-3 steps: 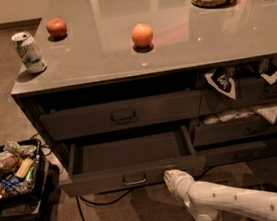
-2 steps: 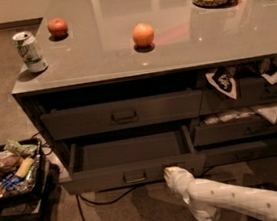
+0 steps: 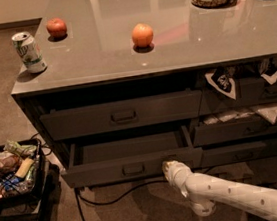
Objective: Close middle drawer
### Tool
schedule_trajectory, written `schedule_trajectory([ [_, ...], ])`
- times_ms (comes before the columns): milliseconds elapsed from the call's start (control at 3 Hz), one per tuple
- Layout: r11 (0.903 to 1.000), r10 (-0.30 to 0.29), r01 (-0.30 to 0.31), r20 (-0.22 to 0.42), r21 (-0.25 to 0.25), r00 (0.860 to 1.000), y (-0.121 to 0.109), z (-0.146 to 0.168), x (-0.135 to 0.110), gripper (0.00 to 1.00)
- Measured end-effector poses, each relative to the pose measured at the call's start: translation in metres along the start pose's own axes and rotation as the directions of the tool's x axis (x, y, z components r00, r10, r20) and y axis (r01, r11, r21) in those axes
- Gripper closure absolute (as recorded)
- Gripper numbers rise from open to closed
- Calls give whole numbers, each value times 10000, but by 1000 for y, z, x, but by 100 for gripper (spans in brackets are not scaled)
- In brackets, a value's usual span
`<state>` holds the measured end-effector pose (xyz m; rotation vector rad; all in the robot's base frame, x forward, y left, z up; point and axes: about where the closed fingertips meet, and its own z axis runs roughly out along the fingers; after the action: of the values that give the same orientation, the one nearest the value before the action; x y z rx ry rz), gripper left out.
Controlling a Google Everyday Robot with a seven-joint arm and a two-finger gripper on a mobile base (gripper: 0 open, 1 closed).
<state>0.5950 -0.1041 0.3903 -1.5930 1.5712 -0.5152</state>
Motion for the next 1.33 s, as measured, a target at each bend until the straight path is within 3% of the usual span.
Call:
schedule_trajectory([
  [333, 9988, -160, 155, 105, 463, 9998, -31, 15, -1, 100],
  [1333, 9971, -185, 158, 352, 747, 9992, -30, 31, 1, 100],
])
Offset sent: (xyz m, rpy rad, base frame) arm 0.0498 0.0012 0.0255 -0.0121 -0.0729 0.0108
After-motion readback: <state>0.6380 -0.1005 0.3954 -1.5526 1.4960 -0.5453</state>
